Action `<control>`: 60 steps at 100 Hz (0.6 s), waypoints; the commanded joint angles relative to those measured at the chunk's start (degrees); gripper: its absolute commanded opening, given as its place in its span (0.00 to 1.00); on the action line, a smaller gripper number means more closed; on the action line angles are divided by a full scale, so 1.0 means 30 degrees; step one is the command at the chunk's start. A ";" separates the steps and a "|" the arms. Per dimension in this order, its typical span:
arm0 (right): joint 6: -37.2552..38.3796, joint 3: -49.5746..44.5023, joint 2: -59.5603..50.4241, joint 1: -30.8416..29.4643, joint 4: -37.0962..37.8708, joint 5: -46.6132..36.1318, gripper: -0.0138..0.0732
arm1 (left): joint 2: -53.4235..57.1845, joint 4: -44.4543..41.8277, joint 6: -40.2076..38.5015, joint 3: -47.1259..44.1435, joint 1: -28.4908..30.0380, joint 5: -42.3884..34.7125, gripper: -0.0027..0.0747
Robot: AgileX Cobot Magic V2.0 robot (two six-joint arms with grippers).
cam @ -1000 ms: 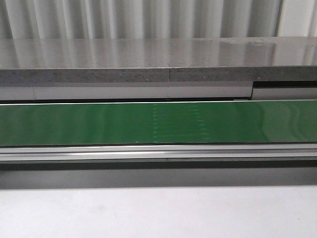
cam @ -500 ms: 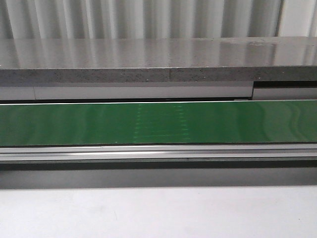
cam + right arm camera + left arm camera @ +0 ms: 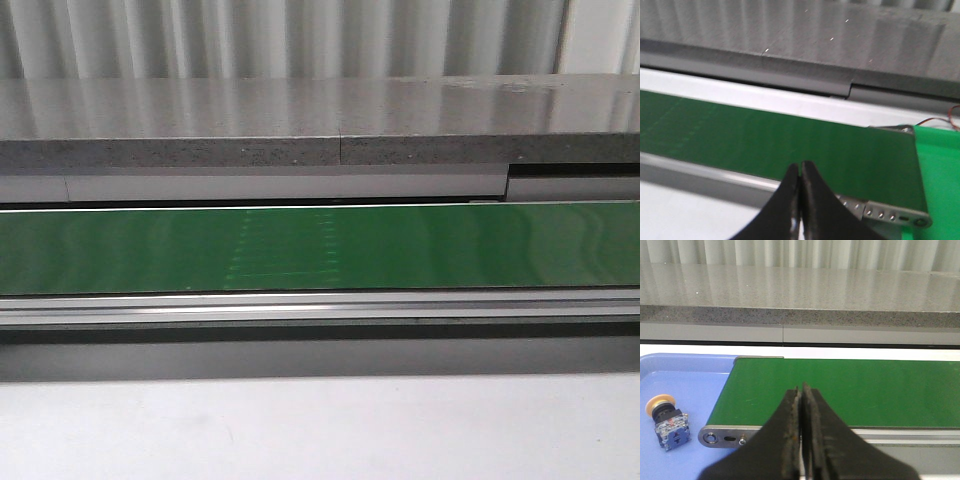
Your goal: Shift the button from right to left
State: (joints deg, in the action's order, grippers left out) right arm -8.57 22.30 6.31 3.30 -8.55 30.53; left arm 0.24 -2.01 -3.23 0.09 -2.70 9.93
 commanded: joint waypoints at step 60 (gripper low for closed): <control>0.6010 -0.7656 -0.2513 -0.3242 0.4688 -1.1234 0.08 | 0.0671 0.0067 -0.0036 -0.0474 -0.0034 -0.1487 0.01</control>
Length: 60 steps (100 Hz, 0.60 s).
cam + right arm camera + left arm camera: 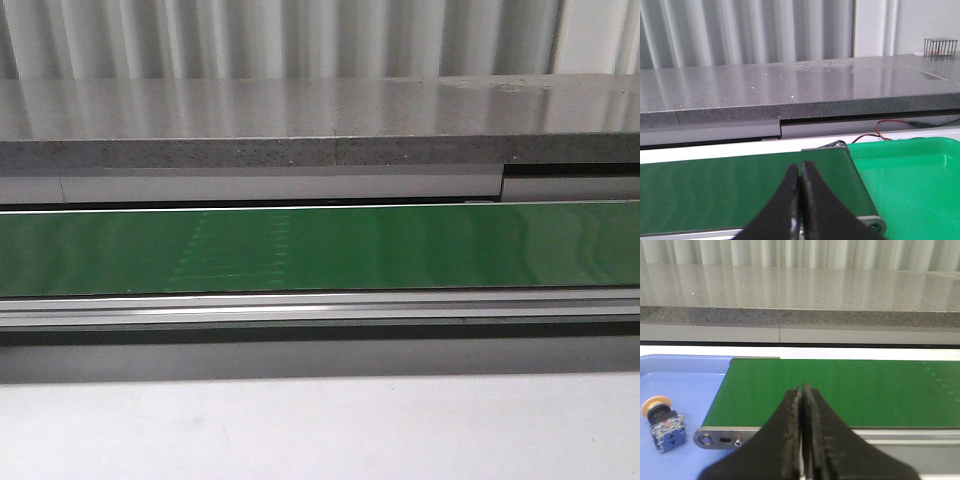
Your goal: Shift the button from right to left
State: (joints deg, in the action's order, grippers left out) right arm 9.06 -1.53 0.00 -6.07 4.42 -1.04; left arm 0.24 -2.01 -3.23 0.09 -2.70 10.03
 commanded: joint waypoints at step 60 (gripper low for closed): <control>-0.1607 0.0286 -0.0519 -0.0119 -0.0637 0.0070 0.08 | 0.0671 0.0067 -0.0036 -0.0474 -0.0034 -0.1521 0.01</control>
